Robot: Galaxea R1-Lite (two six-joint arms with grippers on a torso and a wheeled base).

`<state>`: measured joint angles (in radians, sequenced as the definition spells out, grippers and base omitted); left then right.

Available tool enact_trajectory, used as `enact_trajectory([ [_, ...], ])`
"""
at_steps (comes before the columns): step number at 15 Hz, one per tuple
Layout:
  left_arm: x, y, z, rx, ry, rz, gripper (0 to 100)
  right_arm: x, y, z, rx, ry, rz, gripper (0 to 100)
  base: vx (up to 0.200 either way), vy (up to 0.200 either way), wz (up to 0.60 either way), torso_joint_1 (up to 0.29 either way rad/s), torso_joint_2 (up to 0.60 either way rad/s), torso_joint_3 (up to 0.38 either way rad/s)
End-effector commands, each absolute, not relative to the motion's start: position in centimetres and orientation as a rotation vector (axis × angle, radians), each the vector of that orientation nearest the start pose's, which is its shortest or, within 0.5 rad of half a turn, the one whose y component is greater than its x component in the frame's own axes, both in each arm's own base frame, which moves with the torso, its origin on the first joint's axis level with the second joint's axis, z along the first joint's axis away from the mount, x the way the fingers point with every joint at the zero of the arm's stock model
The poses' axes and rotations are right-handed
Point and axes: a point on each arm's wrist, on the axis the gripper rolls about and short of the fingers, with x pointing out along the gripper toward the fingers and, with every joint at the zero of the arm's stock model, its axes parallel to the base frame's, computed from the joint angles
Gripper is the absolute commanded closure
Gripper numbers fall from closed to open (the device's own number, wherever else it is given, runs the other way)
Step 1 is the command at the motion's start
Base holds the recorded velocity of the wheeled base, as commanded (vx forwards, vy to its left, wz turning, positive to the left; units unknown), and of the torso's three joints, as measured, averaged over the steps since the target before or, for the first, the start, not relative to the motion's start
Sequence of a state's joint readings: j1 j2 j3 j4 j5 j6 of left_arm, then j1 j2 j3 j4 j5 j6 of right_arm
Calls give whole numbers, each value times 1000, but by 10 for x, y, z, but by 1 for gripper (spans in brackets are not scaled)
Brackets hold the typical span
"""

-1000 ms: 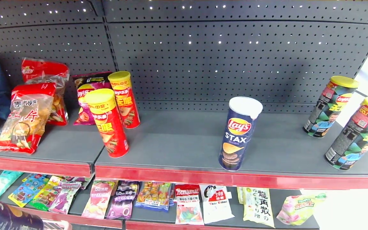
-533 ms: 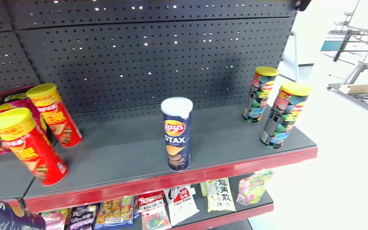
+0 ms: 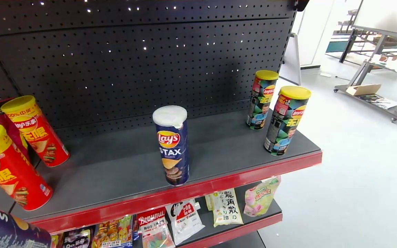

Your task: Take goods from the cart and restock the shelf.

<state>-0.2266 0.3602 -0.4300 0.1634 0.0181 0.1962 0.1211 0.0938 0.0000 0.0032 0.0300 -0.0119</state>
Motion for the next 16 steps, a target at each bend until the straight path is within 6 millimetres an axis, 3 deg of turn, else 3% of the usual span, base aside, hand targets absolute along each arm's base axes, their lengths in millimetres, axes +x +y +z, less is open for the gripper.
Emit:
enact_trajectory([
  [1,8,-1,193,192,92,-218,100,-15,-1,77,-14,99,151,0,0,0,0,0,0,0],
  [7,31,-8,199,166,126,-257,100,-15,-1,77,-10,99,164,0,0,0,0,0,0,0],
  [14,32,-8,198,142,137,-261,100,-15,-1,77,-10,99,164,0,0,0,0,0,0,0],
  [16,33,-8,199,143,136,-271,100,-16,0,77,-6,96,92,0,0,0,0,0,0,0],
])
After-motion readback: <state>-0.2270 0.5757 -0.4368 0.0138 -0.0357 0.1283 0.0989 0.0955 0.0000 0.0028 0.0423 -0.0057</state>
